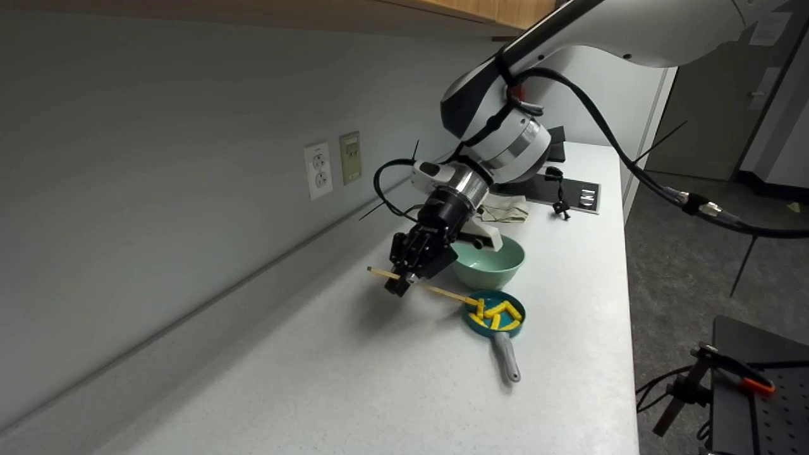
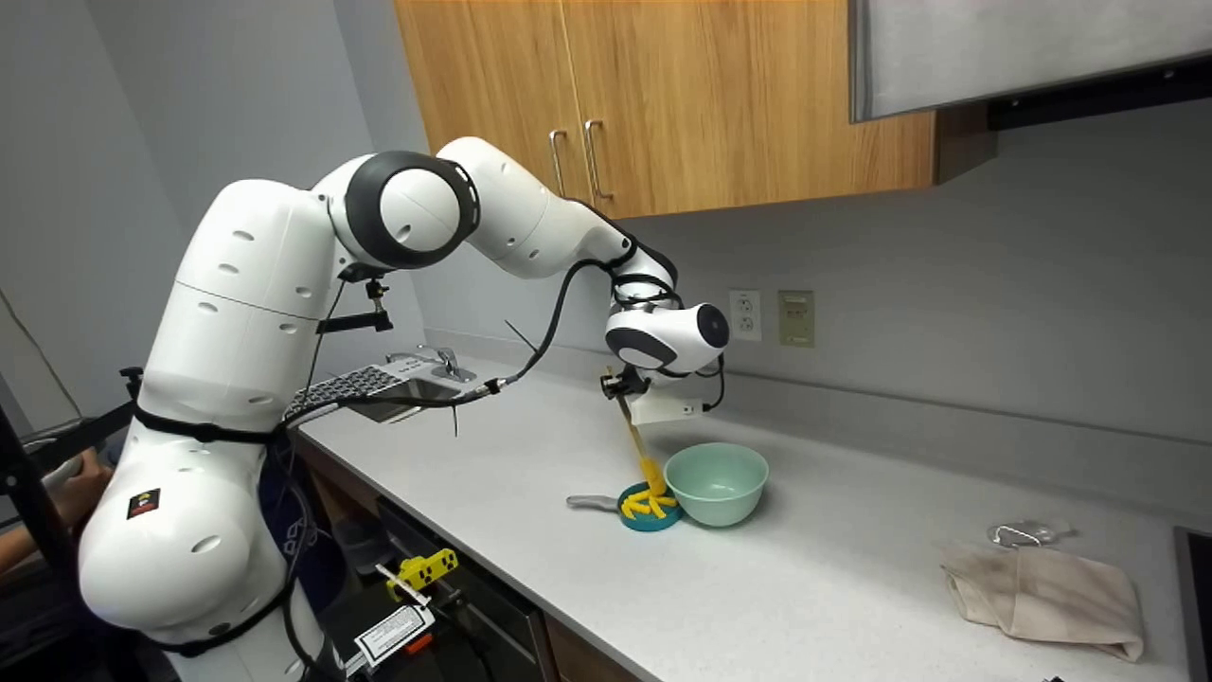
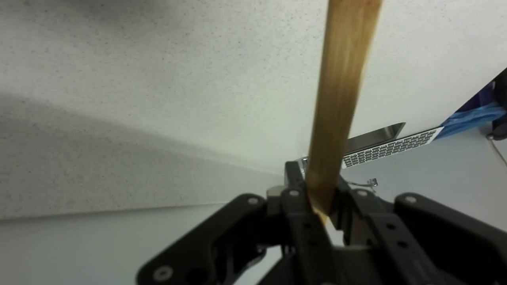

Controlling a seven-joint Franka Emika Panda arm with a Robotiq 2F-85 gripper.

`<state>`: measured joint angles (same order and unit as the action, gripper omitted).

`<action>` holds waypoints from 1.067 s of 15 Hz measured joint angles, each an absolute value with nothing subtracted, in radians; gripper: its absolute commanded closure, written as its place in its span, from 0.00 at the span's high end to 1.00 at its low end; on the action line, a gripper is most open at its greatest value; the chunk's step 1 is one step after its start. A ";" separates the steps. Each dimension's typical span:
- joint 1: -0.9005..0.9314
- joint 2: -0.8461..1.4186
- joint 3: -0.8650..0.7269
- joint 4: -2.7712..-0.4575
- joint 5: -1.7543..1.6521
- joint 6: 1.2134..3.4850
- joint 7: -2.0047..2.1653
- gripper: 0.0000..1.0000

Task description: Use the wooden spatula to stir the yellow objects in the blue pan

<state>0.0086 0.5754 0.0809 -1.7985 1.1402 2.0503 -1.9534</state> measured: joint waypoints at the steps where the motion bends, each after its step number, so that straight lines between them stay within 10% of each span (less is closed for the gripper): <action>1: 0.017 0.563 0.082 -1.804 1.131 2.068 -1.960 0.04; 16: 0.037 0.413 0.081 -1.956 1.046 2.125 -1.941 0.04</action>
<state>0.0370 0.4134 0.0809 -1.9559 1.0464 2.1252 -1.9414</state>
